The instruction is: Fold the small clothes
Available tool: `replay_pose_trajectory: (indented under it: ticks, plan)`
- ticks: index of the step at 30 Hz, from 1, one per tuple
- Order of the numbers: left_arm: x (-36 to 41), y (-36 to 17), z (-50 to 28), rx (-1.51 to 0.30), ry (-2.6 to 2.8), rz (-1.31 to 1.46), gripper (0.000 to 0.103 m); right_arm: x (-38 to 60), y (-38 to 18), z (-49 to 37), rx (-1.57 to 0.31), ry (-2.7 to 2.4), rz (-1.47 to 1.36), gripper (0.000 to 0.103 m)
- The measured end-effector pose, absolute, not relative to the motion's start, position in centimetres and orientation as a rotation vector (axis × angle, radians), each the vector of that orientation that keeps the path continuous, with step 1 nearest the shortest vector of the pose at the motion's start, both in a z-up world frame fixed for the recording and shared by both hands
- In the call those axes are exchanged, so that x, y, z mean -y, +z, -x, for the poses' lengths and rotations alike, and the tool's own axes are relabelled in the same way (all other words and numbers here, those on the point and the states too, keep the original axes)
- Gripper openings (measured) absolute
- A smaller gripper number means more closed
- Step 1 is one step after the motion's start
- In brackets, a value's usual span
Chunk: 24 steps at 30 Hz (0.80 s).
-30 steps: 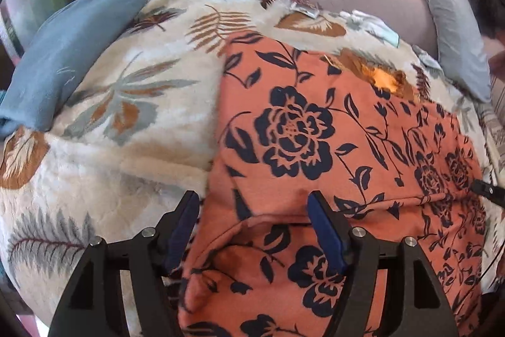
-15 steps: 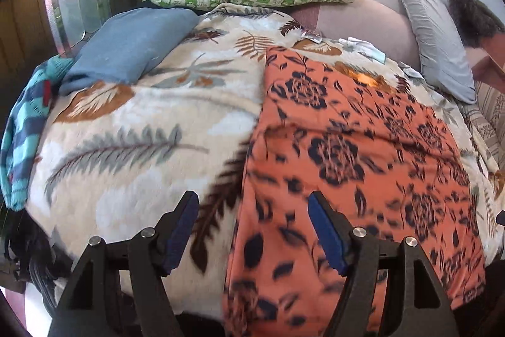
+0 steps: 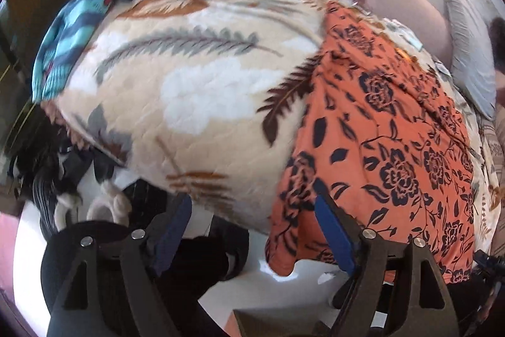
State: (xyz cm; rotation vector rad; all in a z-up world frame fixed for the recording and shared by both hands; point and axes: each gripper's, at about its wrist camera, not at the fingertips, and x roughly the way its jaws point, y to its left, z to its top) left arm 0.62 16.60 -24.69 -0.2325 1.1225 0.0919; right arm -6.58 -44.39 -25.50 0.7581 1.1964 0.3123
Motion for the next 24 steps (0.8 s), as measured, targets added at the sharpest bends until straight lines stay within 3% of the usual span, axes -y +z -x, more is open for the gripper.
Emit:
replay_pose_trajectory:
  ticks: [13,15,16,17,24]
  plan:
    - [-13.1,-28.5,-0.2,-1.229,-0.015,0.192,0.081,45.0,-26.3,7.1,-1.194,0.292,-0.795,0.018]
    - [-12.9,-29.2,-0.2,-1.247,-0.013,0.188,0.081,44.9,-26.1,7.3,-1.185,0.304,-0.799,0.034]
    - [-12.8,-29.6,-0.2,-1.252,-0.022,0.196,0.081,44.8,-26.0,7.3,-1.181,0.312,-0.802,0.06]
    - [-12.8,-29.9,-0.2,-1.257,-0.036,0.203,0.081,44.8,-25.9,7.4,-1.173,0.329,-0.815,0.078]
    - [-12.5,-31.1,-0.3,-1.251,-0.144,0.257,0.079,44.3,-25.6,7.0,-1.187,0.284,-0.811,0.078]
